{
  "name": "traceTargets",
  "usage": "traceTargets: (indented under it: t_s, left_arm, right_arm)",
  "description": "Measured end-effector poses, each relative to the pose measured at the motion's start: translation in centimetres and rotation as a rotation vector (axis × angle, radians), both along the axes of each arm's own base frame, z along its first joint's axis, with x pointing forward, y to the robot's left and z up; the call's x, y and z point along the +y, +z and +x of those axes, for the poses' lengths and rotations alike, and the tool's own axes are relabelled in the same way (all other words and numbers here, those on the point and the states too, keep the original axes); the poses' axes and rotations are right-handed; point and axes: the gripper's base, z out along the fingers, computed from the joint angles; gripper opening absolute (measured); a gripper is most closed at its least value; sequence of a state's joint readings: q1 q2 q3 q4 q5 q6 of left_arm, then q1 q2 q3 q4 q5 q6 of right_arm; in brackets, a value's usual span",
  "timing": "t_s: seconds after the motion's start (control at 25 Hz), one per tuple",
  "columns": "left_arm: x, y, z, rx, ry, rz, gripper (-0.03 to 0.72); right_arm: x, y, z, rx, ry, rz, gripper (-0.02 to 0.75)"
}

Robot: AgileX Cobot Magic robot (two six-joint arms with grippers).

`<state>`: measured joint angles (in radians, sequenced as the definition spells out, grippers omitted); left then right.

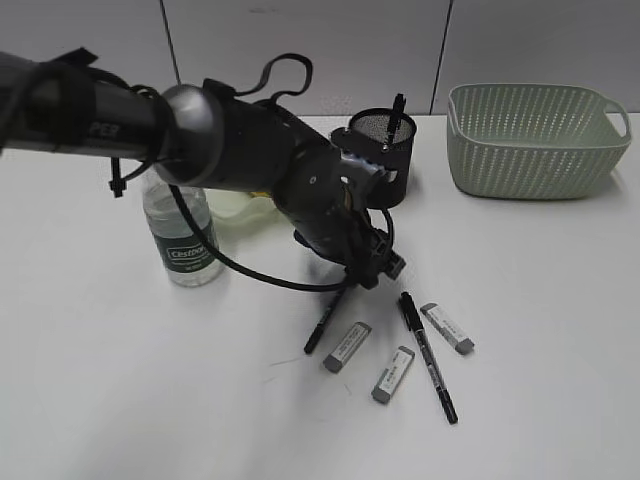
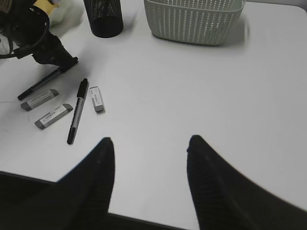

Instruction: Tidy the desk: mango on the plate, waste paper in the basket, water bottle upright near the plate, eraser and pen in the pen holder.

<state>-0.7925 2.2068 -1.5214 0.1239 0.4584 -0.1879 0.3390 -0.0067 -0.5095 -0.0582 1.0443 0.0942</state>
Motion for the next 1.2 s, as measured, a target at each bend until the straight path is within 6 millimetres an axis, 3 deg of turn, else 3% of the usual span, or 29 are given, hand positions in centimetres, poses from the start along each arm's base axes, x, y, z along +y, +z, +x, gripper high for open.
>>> traceTargets:
  t_s: [0.16,0.28,0.44,0.52,0.64,0.88,0.96,1.08,1.2]
  left_arm:
    - [-0.5,-1.3,0.4,0.015,0.003,0.013,0.385]
    - [-0.5,-1.8,0.5,0.026,0.004,0.025,0.272]
    - [-0.6,-1.7,0.6,0.028,0.005,0.028,0.141]
    - [-0.6,-1.4,0.6,0.023,0.005,0.024,0.119]
    - [-0.9,1.5,0.9,-0.057,-0.002,-0.065,0.119]
    - [-1.4,13.2,2.6,-0.535,-0.042,-0.561,0.119]
    - [-0.8,15.3,3.6,-0.702,-0.045,-0.725,0.119]
    - [0.4,15.3,5.6,-0.893,-0.04,-0.897,0.119]
    - [1.4,11.8,7.6,-0.961,-0.021,-0.946,0.119]
  right_arm:
    - [0.0,0.0,0.0,0.0,0.0,0.0,0.393]
    - [0.0,0.0,0.0,0.0,0.0,0.0,0.393]
    - [0.0,0.0,0.0,0.0,0.0,0.0,0.393]
    - [0.0,0.0,0.0,0.0,0.0,0.0,0.393]
    - [0.0,0.0,0.0,0.0,0.0,0.0,0.393]
    - [0.0,0.0,0.0,0.0,0.0,0.0,0.393]
    - [0.0,0.0,0.0,0.0,0.0,0.0,0.393]
    - [0.0,0.0,0.0,0.0,0.0,0.0,0.393]
    - [0.0,0.0,0.0,0.0,0.0,0.0,0.393]
